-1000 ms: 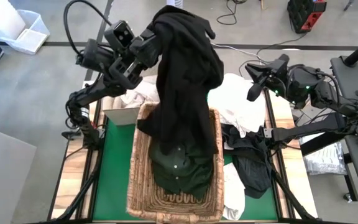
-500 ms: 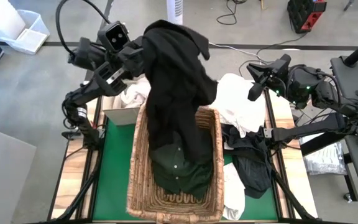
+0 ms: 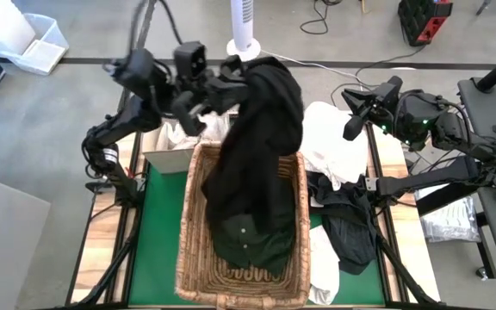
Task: Pick & Place Cloths
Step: Put the black shirt into the brown basket
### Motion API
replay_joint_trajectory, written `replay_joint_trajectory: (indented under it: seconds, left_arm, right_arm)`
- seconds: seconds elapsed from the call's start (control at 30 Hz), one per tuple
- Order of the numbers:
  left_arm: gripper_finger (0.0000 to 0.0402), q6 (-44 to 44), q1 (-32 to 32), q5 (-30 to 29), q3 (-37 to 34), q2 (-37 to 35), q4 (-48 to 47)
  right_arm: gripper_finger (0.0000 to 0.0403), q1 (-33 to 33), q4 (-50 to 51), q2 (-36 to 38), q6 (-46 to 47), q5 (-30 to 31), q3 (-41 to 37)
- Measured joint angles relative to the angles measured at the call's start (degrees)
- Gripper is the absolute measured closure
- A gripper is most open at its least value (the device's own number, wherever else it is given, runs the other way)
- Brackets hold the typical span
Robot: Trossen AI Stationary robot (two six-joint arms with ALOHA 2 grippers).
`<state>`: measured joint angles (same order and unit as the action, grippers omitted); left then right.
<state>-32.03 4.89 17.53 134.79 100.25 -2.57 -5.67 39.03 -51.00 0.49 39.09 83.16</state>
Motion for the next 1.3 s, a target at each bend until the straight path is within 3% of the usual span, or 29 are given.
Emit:
replay_joint_trajectory:
  seconds: [0.2,0.53,0.97,1.13,1.3]
  left_arm:
    - [0.0401,0.8,0.3,2.7,0.0,1.2,-2.1]
    - [0.0401,4.8,1.2,3.9,0.1,-3.5,-24.9]
    - [0.0401,9.0,1.2,-9.5,0.2,-10.8,-52.9]
    - [0.0401,8.9,1.2,-9.2,0.2,-11.6,-60.5]
    - [0.0401,9.9,1.2,-4.0,0.2,-11.4,-66.4]
  right_arm:
    - [0.0365,0.0,0.1,0.3,0.5,0.0,0.0]
    - [0.0364,0.0,1.3,1.5,1.7,0.1,0.0]
    - [0.0365,0.0,1.2,1.5,2.0,0.0,0.0]
    - [0.0365,0.0,1.2,1.5,2.1,0.0,0.0]
    - [0.0364,0.0,1.2,1.5,2.1,0.0,0.0]
